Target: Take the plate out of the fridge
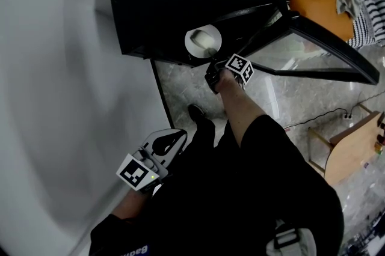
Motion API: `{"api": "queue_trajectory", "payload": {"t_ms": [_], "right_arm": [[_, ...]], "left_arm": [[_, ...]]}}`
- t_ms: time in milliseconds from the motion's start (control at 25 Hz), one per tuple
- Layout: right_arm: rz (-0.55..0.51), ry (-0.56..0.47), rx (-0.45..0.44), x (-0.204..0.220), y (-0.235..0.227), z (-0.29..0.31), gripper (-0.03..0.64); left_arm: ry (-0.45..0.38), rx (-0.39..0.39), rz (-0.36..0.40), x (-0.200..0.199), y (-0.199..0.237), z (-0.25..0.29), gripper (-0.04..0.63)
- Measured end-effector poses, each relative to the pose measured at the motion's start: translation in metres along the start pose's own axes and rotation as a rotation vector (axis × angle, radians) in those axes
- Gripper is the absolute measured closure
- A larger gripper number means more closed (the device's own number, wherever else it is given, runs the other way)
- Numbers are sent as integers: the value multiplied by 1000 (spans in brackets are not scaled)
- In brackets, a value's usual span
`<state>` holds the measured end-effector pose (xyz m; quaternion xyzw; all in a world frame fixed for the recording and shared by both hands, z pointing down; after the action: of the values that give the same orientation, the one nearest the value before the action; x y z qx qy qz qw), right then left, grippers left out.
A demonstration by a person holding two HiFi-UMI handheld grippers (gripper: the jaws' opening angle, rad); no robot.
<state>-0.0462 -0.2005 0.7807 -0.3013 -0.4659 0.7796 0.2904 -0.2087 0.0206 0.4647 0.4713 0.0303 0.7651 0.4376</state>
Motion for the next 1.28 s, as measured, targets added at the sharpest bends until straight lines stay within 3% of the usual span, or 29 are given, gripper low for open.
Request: {"api": "queue_trajectory", "payload": {"t_ms": [280,760,1280], "right_arm": [[-21,28,-4,0,2,4,592],[-30,8,-94,-1,-8,-31,598],[-115,89,-48,4,17,-111,598]], "left_arm": [[9,-3,-6,0,1,0,591],[1,15,11,-10,-2,4,591],[-69,53,62,-36,-20,10,591]]}}
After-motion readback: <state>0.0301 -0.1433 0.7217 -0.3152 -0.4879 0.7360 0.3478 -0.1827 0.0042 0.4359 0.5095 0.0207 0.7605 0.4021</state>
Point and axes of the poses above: the fingertips, and each gripper's own axes: z forward along the fingers, y to its left, x out of its underside, the point moved 7 cm from there along -z, backward along the fingers, and after that the axes turned 12 degrees about y, right-handed, at the moved point
